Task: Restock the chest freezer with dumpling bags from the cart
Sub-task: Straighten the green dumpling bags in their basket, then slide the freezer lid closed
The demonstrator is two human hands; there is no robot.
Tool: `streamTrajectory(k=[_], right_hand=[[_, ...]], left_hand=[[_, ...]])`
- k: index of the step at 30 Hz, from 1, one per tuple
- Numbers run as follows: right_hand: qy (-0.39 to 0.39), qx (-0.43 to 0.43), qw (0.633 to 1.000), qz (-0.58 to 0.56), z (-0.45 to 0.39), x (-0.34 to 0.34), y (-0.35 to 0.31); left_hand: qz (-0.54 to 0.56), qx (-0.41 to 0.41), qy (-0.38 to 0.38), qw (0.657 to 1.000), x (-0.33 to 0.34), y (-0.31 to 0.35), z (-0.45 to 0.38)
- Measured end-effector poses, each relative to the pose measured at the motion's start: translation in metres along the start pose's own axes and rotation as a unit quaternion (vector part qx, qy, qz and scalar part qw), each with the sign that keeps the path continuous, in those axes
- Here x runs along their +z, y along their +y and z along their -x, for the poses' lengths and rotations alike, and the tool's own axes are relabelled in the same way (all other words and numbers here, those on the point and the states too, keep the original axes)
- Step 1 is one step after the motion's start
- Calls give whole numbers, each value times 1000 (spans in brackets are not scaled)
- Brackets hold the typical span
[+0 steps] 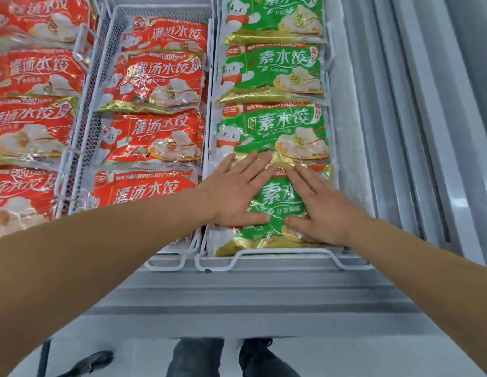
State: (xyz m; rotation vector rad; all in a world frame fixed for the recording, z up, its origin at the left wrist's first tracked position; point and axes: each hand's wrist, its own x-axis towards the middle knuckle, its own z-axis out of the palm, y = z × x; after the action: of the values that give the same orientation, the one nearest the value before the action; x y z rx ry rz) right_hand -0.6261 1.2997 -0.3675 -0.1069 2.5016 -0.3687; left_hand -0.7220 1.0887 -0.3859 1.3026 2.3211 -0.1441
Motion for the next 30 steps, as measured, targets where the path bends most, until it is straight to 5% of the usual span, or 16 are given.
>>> streamTrajectory(k=[7, 12, 22, 30], right_hand=[[-8, 29, 1000, -8, 0, -6, -5], [89, 20, 996, -10, 9, -39, -46], [157, -115, 979, 59, -29, -134, -275], [137, -187, 969, 91, -108, -142, -476]], left_hand=[[43, -28, 4, 999, -6, 1, -2], [118, -148, 130, 973, -42, -9, 64], [186, -389, 212, 877, -83, -127, 287], [187, -436, 208, 855, -56, -254, 428]])
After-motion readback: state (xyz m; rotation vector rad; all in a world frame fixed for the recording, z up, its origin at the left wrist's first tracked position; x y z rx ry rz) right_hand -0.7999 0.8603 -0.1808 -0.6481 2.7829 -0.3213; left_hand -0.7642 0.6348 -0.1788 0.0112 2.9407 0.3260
